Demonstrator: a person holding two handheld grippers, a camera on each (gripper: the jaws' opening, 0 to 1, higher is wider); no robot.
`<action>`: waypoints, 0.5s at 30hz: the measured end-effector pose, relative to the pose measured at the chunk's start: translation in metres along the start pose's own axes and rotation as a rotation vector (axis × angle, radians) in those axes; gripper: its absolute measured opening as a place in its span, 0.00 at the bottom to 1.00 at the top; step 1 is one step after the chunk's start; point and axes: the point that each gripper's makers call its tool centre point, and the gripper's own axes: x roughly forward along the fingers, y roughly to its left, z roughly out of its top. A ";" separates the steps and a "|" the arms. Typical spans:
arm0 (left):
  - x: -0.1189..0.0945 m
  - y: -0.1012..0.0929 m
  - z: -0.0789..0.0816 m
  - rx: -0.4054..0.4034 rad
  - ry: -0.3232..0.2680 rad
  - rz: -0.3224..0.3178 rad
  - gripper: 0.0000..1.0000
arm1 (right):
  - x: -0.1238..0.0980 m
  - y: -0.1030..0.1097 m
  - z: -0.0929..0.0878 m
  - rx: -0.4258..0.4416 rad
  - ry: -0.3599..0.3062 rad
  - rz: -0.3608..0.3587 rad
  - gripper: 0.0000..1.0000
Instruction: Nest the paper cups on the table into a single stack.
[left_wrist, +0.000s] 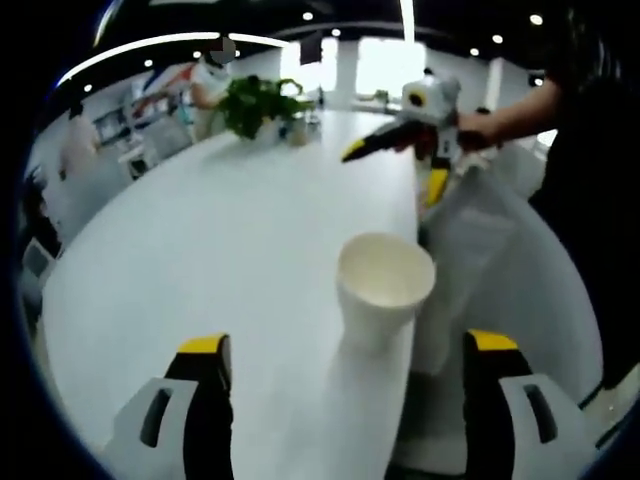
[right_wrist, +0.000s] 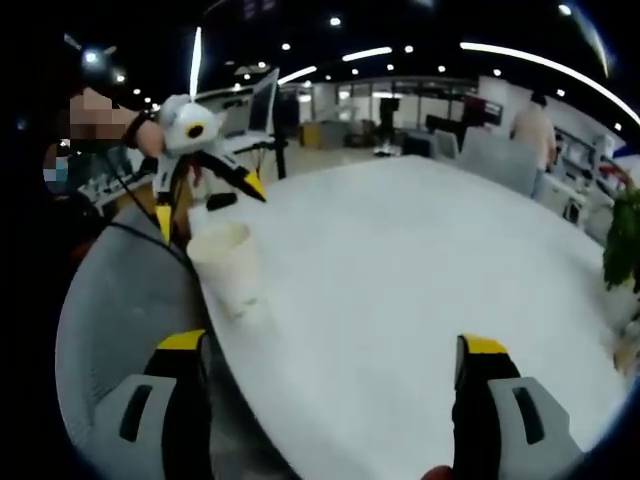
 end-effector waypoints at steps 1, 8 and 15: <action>0.002 0.002 -0.003 -0.001 0.008 0.006 0.94 | 0.002 0.002 0.000 -0.004 0.000 0.011 1.00; 0.007 0.007 -0.015 -0.057 0.014 0.017 0.85 | 0.022 0.016 0.003 -0.063 0.024 0.075 1.00; 0.008 0.013 -0.016 -0.074 -0.022 0.029 0.71 | 0.045 0.034 0.007 -0.102 0.041 0.142 1.00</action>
